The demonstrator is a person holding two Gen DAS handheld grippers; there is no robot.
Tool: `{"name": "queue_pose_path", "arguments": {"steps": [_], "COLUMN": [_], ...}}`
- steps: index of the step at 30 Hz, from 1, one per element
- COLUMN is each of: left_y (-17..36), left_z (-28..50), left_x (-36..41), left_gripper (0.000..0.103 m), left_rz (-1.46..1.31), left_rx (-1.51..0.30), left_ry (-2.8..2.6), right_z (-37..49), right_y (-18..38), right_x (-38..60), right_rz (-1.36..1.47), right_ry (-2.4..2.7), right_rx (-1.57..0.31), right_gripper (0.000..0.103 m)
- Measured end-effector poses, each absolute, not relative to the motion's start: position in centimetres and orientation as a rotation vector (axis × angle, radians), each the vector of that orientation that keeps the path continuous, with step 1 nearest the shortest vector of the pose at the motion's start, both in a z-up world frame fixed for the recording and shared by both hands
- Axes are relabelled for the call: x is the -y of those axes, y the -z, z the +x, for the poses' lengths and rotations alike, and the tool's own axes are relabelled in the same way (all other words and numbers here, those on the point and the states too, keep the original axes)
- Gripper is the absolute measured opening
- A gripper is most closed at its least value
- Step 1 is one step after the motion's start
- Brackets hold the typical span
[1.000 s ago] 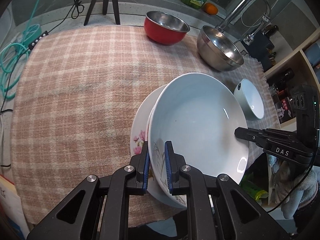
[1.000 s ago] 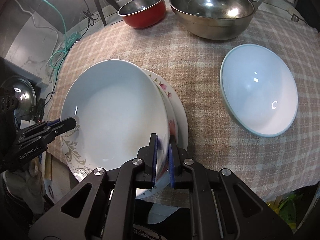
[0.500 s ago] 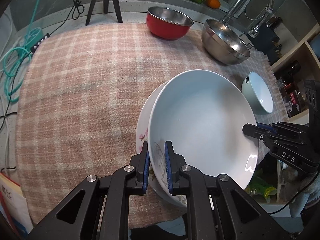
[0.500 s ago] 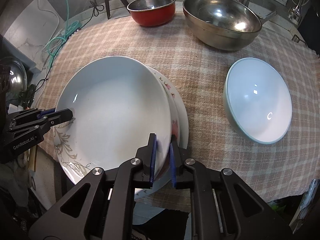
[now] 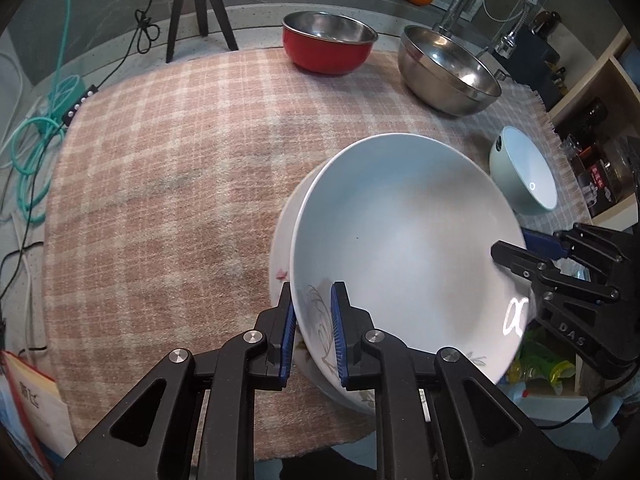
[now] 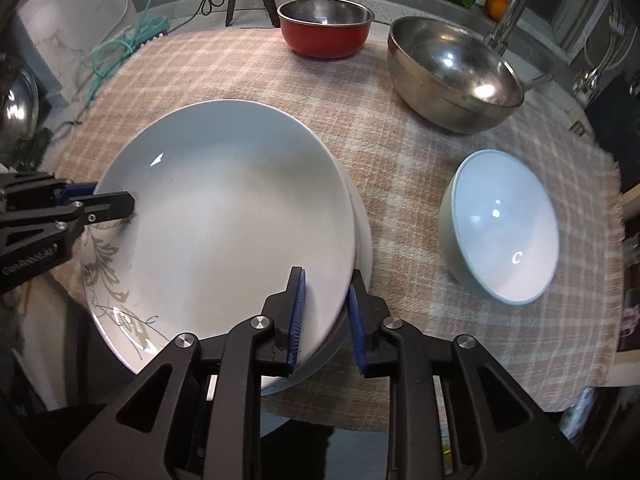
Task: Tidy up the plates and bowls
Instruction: 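Lower the white gold-leaf plate onto the plate stack and open both grippers, then move both grippers to the large steel bowl rim and close them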
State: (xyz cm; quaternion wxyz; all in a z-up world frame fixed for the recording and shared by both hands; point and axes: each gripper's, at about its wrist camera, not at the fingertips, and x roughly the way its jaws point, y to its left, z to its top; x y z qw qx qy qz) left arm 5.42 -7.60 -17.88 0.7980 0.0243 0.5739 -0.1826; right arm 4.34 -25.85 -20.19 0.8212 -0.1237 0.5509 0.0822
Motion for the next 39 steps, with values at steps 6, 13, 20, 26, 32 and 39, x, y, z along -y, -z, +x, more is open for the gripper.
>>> {"name": "queue_pose_path", "arguments": {"steps": [6,13,20,26,32,39], "left_y": [17.9,17.6,16.1,14.7,12.9,11.6], "left_z": [5.6,5.6,5.6,6.4,7.9,10.0], "left_x": [7.8,7.8,7.9,7.7,8.1,9.7], "left_gripper": [0.015,0.023,0.063,0.063,0.063,0.063], "left_rz": [0.079,0.064,0.064,0.018,-0.030,-0.064], "left_rx": [-1.214,-1.209,-1.167,-1.142,-1.103,-1.067], "left_ry": [0.385,0.395,0.393,0.391,0.403,0.414], "right_z": [4.1,4.2,4.4,4.5,5.3,7.9], "right_y": [20.3,19.8,18.0,16.0,13.3,11.4], "right_x": [26.1,26.6,27.8,28.9,30.7,34.8], "right_rz": [-0.270,-0.231,-0.149,-0.083,-0.064,0.013], "right_ry": [-0.179,-0.178,-0.190,-0.209,-0.198,-0.174], "right_rx": [-1.169,-1.153,-1.098,-1.053,-0.985,-0.967], "right_gripper": [0.030,0.039,0.073,0.077,0.086,0.086]}}
